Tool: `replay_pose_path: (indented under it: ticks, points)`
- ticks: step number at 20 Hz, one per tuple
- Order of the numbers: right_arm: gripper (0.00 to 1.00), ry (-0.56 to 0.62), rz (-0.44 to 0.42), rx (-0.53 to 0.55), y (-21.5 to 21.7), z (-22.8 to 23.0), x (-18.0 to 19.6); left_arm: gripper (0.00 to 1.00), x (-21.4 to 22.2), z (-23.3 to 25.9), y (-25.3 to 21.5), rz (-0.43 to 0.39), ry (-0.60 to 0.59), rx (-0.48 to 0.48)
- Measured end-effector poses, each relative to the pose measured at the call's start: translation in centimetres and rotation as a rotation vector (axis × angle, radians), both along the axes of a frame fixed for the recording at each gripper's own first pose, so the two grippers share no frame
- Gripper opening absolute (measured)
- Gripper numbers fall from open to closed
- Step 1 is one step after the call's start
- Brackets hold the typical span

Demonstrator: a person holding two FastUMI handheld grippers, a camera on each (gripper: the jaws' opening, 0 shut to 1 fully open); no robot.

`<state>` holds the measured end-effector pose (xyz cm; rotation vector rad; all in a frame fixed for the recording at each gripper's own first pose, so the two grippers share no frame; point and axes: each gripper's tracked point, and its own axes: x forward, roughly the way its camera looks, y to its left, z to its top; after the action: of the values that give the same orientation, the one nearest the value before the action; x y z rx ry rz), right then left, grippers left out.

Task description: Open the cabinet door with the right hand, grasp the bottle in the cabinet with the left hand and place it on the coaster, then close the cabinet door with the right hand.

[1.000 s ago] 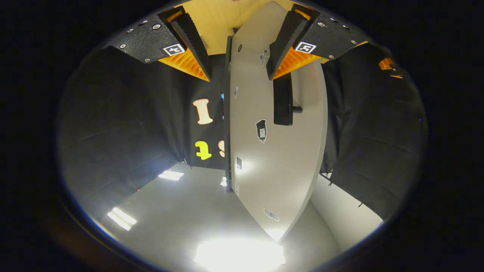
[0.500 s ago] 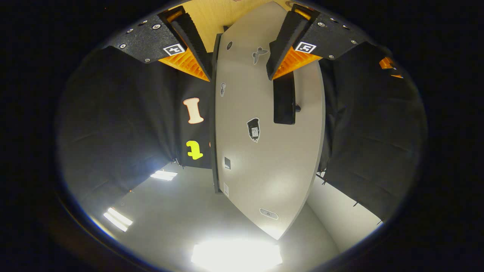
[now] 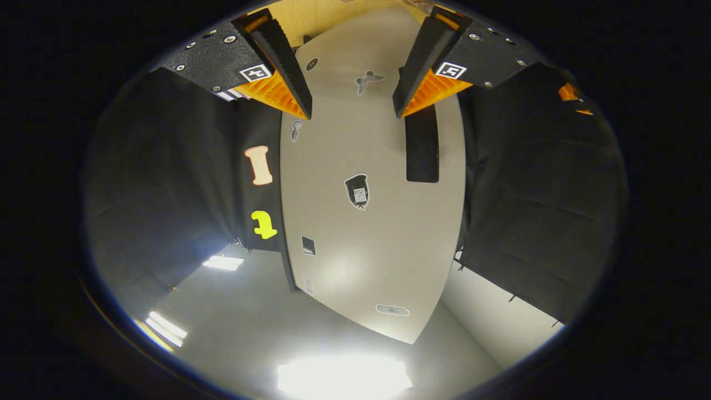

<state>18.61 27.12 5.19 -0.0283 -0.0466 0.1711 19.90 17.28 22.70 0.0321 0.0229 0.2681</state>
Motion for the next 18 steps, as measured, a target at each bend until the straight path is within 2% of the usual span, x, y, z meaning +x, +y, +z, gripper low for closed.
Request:
replay_pose_path:
  ticks: [1, 2, 4, 5, 7, 8, 9, 11, 12, 14, 15, 17, 18]
  points:
    - [0.89, 0.003, 0.009, 0.003, 0.5, -0.1, 0.2, 0.80, -0.2, -0.1, 0.3, 0.010, 0.002, 0.000]
    - [0.91, 0.005, 0.017, 0.004, 0.9, -0.2, 0.5, 0.83, -0.5, -0.1, 0.7, 0.019, 0.002, 0.001]
    - [0.91, 0.012, 0.025, 0.008, 0.8, -0.6, 0.6, 0.83, -0.7, -0.1, 1.1, 0.030, 0.003, 0.005]
    - [0.91, 0.017, 0.030, 0.010, 0.8, -0.9, 0.8, 0.80, -0.6, -0.1, 1.2, 0.034, 0.003, 0.007]
    - [0.92, 0.028, 0.034, 0.011, 0.7, -1.4, 1.1, 0.83, -0.6, 0.0, 1.3, 0.038, 0.002, 0.008]
    - [0.92, 0.031, 0.035, 0.010, 0.6, -1.6, 1.1, 0.80, -0.5, 0.0, 1.2, 0.036, -0.001, 0.005]
    - [0.92, 0.033, 0.034, 0.007, 0.6, -1.7, 1.2, 0.83, -0.3, 0.0, 1.1, 0.034, -0.002, 0.002]
    - [0.93, 0.038, 0.028, -0.003, 0.5, -2.0, 1.2, 0.80, 0.0, 0.1, 0.8, 0.021, -0.005, -0.003]
    - [0.93, 0.037, 0.023, -0.010, 0.4, -2.0, 1.1, 0.83, 0.2, 0.2, 0.5, 0.012, -0.009, -0.005]
    - [0.93, 0.030, 0.008, -0.027, -0.2, -1.9, 0.5, 0.80, 0.7, 0.3, 0.2, -0.006, -0.020, -0.010]
    - [0.93, 0.025, -0.002, -0.034, -0.5, -1.9, 0.3, 0.84, 1.0, 0.4, -0.1, -0.017, -0.024, -0.014]
    - [0.93, 0.017, -0.020, -0.045, -1.3, -1.9, -0.1, 0.84, 1.6, 0.3, -0.9, -0.043, -0.027, -0.026]
    - [0.93, 0.015, -0.026, -0.051, -1.8, -2.0, -0.4, 0.80, 1.8, 0.4, -1.4, -0.058, -0.030, -0.030]
